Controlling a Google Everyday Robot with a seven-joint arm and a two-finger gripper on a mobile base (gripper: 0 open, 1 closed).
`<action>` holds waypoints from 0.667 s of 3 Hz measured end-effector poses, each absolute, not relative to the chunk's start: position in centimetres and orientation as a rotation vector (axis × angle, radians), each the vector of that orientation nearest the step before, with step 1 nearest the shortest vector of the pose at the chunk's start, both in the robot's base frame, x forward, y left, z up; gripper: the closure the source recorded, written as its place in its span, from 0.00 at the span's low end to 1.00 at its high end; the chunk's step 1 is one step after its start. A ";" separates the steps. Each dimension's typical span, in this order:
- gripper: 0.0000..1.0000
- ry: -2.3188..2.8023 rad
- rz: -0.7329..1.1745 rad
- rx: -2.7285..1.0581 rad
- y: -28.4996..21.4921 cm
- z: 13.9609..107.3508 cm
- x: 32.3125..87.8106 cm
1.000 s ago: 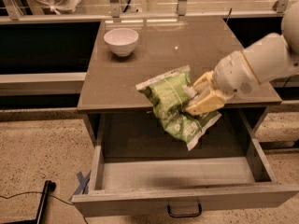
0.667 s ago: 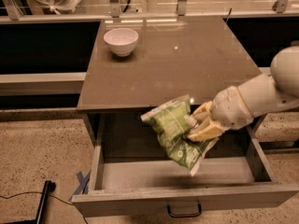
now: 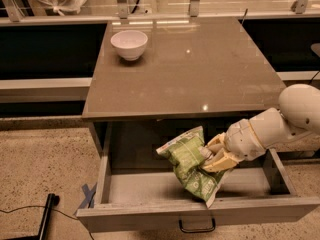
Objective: Place green jalapeno chip bag into top drawer
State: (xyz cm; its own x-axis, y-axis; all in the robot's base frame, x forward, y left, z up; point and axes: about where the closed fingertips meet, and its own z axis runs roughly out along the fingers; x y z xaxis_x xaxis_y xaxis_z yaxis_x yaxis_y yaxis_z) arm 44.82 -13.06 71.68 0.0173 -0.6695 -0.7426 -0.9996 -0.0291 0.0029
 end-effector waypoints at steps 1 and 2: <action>0.42 1.704 0.788 -1.758 -12.9 71.5 44.8; 0.20 1.703 0.791 -1.760 -12.8 71.5 44.7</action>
Offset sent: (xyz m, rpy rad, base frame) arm -0.0003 0.0012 -0.0010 0.0004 0.0017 0.0030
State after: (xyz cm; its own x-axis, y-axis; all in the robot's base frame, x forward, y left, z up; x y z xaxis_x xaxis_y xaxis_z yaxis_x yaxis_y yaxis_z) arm 44.74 -12.75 71.49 0.0192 -0.6685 -0.7434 -0.9993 -0.0362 0.0067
